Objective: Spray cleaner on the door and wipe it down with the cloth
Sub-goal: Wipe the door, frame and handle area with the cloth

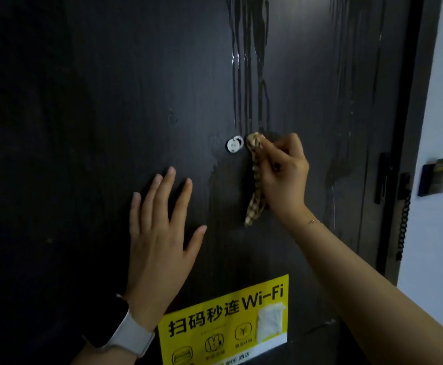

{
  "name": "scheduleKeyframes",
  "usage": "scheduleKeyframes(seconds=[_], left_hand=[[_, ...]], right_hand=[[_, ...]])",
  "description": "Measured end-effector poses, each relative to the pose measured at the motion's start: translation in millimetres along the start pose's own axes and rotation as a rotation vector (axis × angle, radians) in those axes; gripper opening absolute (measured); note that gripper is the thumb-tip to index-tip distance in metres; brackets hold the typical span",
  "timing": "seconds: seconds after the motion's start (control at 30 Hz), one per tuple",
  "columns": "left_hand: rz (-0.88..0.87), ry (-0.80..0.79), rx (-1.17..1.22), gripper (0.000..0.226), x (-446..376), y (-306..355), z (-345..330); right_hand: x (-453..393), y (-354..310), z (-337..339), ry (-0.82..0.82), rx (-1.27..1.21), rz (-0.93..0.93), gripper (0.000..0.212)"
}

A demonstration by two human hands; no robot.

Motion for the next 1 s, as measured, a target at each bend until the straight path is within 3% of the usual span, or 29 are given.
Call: scheduleKeyframes(seconds=[0.13, 0.37, 0.5, 0.6, 0.8, 1.0], left_hand=[[-0.114, 0.082, -0.023, 0.071, -50.9, 12.9, 23.7], [-0.132, 0.131, -0.11, 0.073, -134.4, 7.3, 41.5], [-0.103, 0.169, -0.167, 0.066, -144.5, 6.3, 36.0], [-0.118, 0.203, -0.203, 0.068, -141.0, 7.6, 33.5], [-0.107, 0.223, -0.221, 0.068, -140.3, 8.7, 32.1], [-0.119, 0.231, -0.203, 0.069, -139.9, 8.4, 33.8]], right_hand=[[-29.7, -13.2, -13.4, -0.013, -0.018, 0.066, 0.021], [-11.8, -4.1, -4.3, -0.11, 0.007, 0.175, 0.026], [-50.0, -23.4, -21.2, -0.095, -0.015, 0.249, 0.018], [-47.9, -16.9, -20.4, -0.121, 0.009, 0.321, 0.024], [-50.9, 49.2, 19.3, 0.196, -0.001, -0.081, 0.018], [-50.7, -23.3, -25.2, -0.164, -0.063, 0.364, 0.026]])
Point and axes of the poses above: each hand's wrist, its own x-axis away from the middle knuckle, its own z-axis out of the back of the hand, y = z × x, the point moved 7 cm from there along -x, towards the middle knuckle, and after that the axes turned 10 degrees about z, right-handed, at the moved point
